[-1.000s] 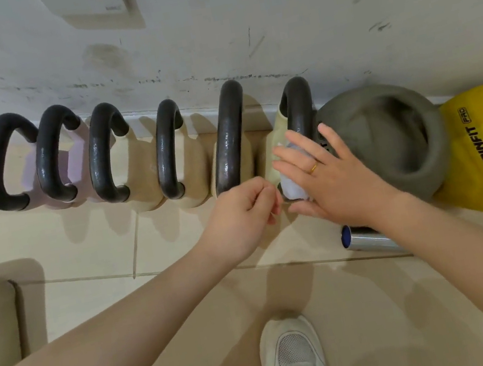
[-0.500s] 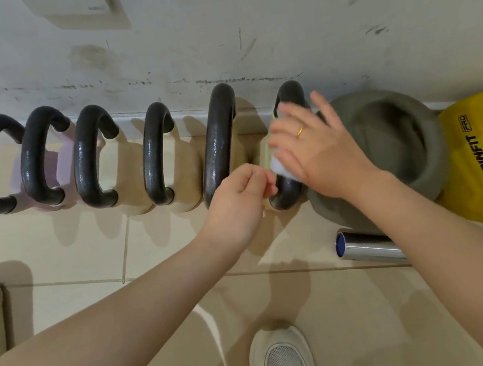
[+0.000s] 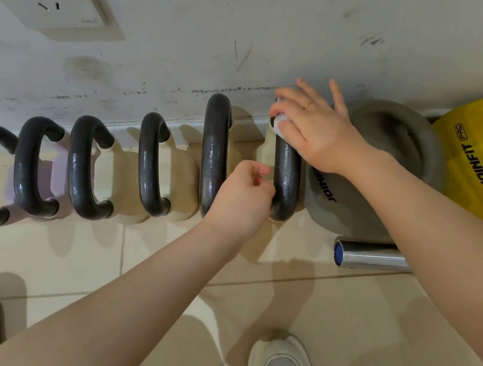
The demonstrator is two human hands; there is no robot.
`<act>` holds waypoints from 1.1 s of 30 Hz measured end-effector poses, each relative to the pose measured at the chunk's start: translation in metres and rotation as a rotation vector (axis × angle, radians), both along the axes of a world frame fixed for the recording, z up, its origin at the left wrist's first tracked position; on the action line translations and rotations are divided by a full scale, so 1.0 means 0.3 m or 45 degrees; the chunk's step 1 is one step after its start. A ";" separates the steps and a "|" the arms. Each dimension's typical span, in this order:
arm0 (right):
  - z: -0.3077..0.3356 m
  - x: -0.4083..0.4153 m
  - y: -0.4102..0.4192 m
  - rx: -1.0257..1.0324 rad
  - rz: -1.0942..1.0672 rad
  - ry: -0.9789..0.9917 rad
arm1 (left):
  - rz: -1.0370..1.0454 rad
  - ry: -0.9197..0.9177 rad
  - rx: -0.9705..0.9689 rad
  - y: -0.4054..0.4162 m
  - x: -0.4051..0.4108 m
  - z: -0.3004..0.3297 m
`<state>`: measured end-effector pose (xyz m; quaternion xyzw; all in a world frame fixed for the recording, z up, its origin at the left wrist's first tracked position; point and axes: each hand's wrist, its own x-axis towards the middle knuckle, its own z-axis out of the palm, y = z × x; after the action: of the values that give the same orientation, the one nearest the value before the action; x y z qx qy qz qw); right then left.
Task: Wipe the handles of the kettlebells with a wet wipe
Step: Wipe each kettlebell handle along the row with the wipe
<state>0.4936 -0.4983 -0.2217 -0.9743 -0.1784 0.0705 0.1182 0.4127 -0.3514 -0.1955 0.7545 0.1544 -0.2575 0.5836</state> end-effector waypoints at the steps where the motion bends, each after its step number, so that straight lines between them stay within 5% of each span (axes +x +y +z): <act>1: 0.003 -0.003 0.013 -0.033 0.004 -0.001 | -0.012 0.003 -0.007 0.001 0.005 0.000; 5: 0.008 -0.052 -0.020 -0.099 0.353 -0.083 | -0.062 0.069 0.027 -0.010 0.016 -0.006; 10: 0.000 0.043 -0.022 0.122 0.047 0.105 | -0.134 0.155 0.020 -0.049 0.050 -0.006; 15: -0.008 0.008 -0.022 0.077 0.284 0.064 | -0.135 0.032 0.102 -0.066 0.110 -0.024; 19: -0.003 0.102 -0.034 0.121 -0.014 0.120 | -0.145 0.192 -0.113 -0.056 0.165 -0.026; 28: 0.093 0.054 0.004 -0.198 0.575 0.135 | -0.095 0.151 -0.190 -0.044 0.109 -0.050; 33: 0.097 0.119 0.022 -0.332 0.251 0.181 | -0.156 0.115 -0.261 -0.008 0.027 -0.066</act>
<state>0.5291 -0.4918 -0.1925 -0.9518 -0.2535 0.1729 -0.0043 0.4208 -0.3538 -0.2153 0.6864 0.1070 -0.3408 0.6334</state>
